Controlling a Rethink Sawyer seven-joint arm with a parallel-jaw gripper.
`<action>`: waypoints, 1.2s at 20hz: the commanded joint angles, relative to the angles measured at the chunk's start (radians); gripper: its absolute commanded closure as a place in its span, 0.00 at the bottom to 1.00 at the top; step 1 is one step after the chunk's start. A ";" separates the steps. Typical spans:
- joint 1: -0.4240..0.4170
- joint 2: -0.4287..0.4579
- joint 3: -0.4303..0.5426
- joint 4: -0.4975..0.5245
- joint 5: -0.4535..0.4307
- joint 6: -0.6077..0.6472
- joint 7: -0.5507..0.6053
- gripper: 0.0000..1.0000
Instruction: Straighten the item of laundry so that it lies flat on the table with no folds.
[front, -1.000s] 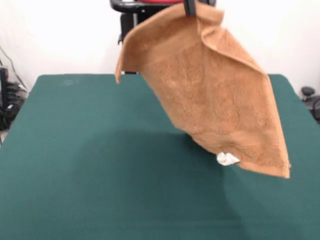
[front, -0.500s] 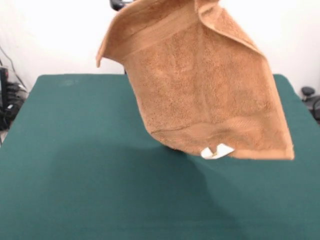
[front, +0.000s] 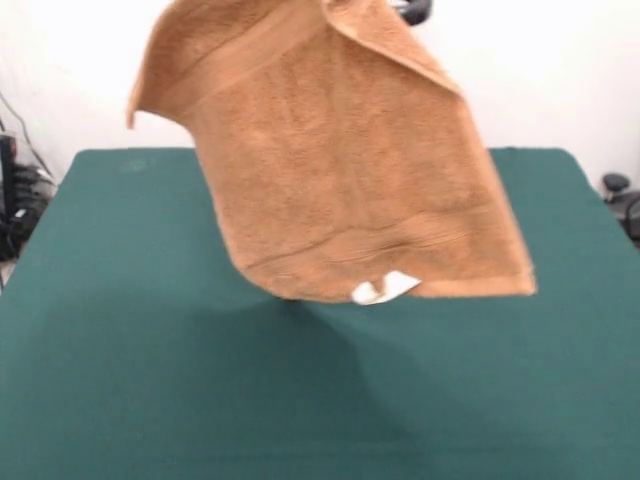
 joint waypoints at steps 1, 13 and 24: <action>-0.018 -0.013 0.101 0.040 -0.088 0.050 -0.304 1.00; -0.091 0.014 0.213 -0.045 -0.193 -0.005 -0.358 1.00; -0.174 0.022 0.292 -0.092 -0.300 -0.039 -0.391 1.00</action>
